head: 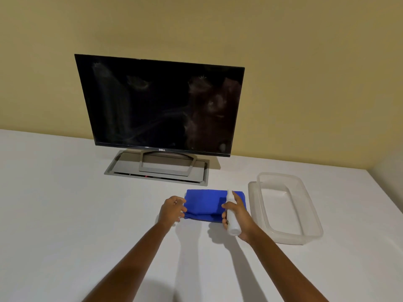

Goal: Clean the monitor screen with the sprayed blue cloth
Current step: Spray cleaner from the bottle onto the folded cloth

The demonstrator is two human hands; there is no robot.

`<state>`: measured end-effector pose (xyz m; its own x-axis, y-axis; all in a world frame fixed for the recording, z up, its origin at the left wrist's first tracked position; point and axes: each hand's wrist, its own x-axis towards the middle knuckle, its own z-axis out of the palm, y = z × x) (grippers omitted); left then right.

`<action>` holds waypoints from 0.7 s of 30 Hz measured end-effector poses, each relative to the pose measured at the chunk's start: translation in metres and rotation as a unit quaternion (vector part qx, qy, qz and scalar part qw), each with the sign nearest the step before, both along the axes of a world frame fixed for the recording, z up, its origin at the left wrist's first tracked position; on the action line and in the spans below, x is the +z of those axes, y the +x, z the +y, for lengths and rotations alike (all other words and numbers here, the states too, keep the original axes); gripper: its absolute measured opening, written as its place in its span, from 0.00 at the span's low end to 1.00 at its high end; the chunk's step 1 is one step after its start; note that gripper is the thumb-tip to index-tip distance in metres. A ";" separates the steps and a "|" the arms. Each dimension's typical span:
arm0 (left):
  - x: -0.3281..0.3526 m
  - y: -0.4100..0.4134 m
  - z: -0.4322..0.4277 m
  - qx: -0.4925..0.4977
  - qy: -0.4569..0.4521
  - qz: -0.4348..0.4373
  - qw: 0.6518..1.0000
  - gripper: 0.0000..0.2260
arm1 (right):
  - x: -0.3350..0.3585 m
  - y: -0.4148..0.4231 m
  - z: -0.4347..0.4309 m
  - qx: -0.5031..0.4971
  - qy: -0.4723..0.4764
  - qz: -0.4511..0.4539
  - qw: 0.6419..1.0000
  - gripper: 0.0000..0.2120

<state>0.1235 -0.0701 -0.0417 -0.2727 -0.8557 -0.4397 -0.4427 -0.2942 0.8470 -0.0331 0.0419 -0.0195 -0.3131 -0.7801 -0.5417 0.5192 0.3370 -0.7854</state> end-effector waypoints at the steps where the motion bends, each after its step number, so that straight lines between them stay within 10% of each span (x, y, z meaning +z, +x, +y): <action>1: -0.001 0.000 -0.002 -0.007 0.003 -0.002 1.000 0.13 | 0.001 0.001 -0.001 0.016 -0.005 0.065 0.998 0.27; 12: -0.006 0.000 -0.020 -0.083 0.039 -0.019 0.996 0.12 | 0.009 0.008 -0.020 0.024 -0.018 0.471 0.882 0.35; 21: -0.009 0.006 -0.031 -0.073 0.140 -0.027 0.987 0.09 | -0.008 0.021 -0.017 0.150 0.114 0.569 0.800 0.32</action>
